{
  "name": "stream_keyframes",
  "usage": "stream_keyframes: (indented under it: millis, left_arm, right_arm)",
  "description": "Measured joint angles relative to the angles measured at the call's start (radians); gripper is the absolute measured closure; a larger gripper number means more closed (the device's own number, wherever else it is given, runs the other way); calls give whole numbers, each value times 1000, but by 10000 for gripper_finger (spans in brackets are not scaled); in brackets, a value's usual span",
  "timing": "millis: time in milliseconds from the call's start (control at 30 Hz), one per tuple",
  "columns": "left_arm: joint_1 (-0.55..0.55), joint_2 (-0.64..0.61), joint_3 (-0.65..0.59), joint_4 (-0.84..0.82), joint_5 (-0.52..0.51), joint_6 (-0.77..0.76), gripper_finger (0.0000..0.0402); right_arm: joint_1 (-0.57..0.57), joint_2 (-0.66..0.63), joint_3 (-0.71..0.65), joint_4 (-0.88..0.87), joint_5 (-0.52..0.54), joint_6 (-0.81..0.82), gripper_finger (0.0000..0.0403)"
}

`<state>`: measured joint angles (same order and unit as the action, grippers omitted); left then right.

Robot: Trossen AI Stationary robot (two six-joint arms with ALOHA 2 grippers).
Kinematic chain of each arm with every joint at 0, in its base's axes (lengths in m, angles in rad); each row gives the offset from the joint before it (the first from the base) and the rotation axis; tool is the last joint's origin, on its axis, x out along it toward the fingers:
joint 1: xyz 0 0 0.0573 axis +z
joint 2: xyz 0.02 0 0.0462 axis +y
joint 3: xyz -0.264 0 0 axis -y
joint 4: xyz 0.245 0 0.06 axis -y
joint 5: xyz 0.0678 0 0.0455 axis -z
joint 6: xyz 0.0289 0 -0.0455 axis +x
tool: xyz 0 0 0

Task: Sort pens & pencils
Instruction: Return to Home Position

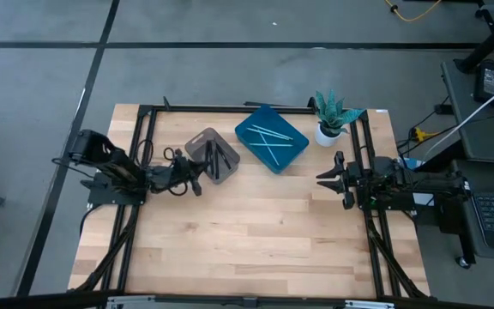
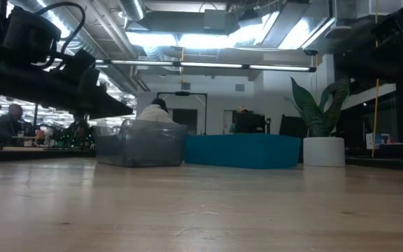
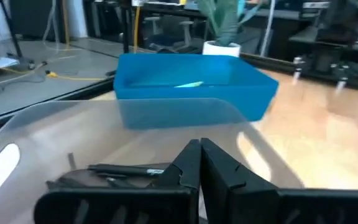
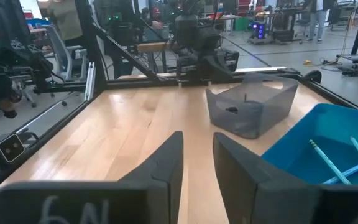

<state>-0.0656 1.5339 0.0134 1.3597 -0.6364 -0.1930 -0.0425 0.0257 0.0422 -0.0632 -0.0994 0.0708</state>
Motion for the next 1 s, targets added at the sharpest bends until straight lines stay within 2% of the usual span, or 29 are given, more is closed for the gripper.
stream_keyframes:
  millis: [200,267,400,500,633,667,767,1000]
  left_arm:
    - [-7,-59,3,-97,36,-38,400]
    - [-14,-91,10,-129,83,-40,401]
    - [-46,-197,48,-295,105,-58,401]
    - [-69,-320,119,-539,105,-65,401]
    - [-93,-508,249,-1075,91,-131,401]
    - [-101,-564,268,-1166,68,-151,401]
    - [-133,-719,246,-1176,9,-152,401]
    - [-211,-1005,25,-1080,-89,-196,401]
  right_arm:
    - [0,0,0,0,0,-1,313]
    - [0,0,0,0,0,-1,313]
    - [0,0,0,0,1,-1,313]
    - [0,0,0,0,1,-1,313]
    - [0,0,0,0,1,-1,313]
    - [0,0,0,0,1,-1,313]
    - [0,0,0,0,1,-1,313]
    - [0,0,0,0,1,-1,313]
